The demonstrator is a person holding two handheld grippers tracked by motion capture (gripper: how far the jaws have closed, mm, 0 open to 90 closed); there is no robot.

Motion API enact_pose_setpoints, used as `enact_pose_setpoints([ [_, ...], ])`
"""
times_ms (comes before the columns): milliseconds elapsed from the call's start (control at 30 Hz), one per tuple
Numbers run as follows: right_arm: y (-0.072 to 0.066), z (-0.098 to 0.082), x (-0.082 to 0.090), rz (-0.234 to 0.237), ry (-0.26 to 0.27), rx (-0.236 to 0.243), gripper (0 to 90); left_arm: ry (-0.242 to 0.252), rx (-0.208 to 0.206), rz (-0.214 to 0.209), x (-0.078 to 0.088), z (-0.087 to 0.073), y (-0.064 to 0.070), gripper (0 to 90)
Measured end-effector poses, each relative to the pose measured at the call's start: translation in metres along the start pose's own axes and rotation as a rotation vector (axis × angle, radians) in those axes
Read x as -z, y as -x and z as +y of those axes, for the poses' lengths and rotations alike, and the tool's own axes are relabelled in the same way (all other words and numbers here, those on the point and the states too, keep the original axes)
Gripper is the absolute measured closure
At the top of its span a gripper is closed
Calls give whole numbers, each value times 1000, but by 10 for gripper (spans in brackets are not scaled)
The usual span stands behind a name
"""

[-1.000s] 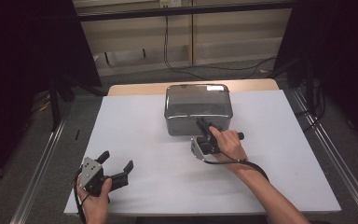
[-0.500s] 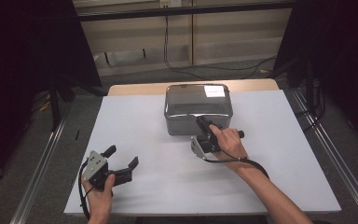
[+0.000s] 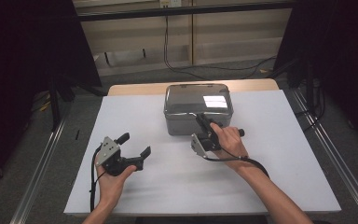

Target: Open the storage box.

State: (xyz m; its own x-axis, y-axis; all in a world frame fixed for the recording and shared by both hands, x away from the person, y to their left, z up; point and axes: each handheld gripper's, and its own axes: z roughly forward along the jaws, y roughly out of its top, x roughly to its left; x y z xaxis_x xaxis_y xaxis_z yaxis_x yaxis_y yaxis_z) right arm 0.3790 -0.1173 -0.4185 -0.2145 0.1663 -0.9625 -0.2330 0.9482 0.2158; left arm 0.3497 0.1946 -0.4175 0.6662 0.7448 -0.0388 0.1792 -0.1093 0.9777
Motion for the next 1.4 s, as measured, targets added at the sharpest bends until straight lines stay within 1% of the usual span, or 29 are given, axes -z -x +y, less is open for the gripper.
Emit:
enact_pose_setpoints([
  [33,0,0,0,0,2,-1,800,0,0,0,0,0,0,27],
  [67,1,0,0,-1,3,-2,800,4,10,-8,-4,0,1,24],
  [100,1,0,0,-3,3,-4,800,-19,-13,-16,-12,2,1,27],
  [133,1,0,0,-7,2,-9,800,-19,-13,-16,-12,2,1,29],
  [167,2,0,0,-9,6,-7,800,-24,-37,-19,-18,3,3,26],
  [200,2,1,0,-13,7,-8,801,-24,-37,-19,-18,3,3,32],
  [233,3,0,0,-16,9,-9,801,-19,-39,-34,-21,4,3,37],
  [267,3,0,0,-16,6,-12,802,-20,-38,-37,-23,5,3,33],
  [300,4,0,0,-14,7,-13,801,-8,-29,-34,-27,8,1,29],
  [333,4,0,0,-14,7,-13,801,-8,-29,-34,-27,8,1,29],
  [367,5,-1,1,-10,8,-12,801,9,-22,-32,-32,11,-1,29],
  [400,5,-1,1,-10,7,-12,801,9,-22,-32,-32,11,-1,29],
  [467,4,-1,0,-10,9,-16,800,11,-33,-26,-37,13,-3,24],
  [500,4,-1,0,-10,9,-16,800,10,-30,-33,-40,14,-3,24],
  [567,4,0,0,-13,11,-16,800,5,-38,-31,-46,15,-4,22],
  [600,4,0,0,-14,13,-16,801,12,-38,-37,-49,15,-5,18],
  [700,6,-1,0,-13,13,-17,801,8,-55,-42,-59,17,-7,12],
  [800,6,-1,0,-14,11,-23,801,26,-42,-46,-67,19,-9,27],
  [867,7,-1,0,-15,13,-21,802,14,-50,-52,-72,21,-10,27],
  [1033,10,-1,0,-24,20,-25,804,16,-58,-43,-86,21,-14,40],
  [1067,10,-1,0,-24,20,-26,804,8,-47,-48,-89,21,-14,39],
  [1100,10,-1,0,-23,21,-25,804,6,-43,-42,-92,20,-16,40],
  [1133,10,-1,0,-23,21,-25,804,8,-24,-33,-95,19,-16,40],
  [1167,10,-1,0,-22,21,-25,803,7,-22,-32,-98,18,-16,40],
  [1200,10,-1,0,-21,24,-23,803,-2,-45,-36,-104,19,-15,40],
  [1233,10,-1,0,-20,20,-21,803,5,-69,-32,-107,19,-15,41],
  [1267,10,-1,0,-21,23,-23,804,-4,-78,-29,-110,20,-16,48],
  [1367,11,-1,0,-22,21,-27,804,-13,-70,-22,-115,21,-18,47],
  [1400,12,-2,0,-22,25,-31,804,1,-68,-10,-119,24,-20,48],
])
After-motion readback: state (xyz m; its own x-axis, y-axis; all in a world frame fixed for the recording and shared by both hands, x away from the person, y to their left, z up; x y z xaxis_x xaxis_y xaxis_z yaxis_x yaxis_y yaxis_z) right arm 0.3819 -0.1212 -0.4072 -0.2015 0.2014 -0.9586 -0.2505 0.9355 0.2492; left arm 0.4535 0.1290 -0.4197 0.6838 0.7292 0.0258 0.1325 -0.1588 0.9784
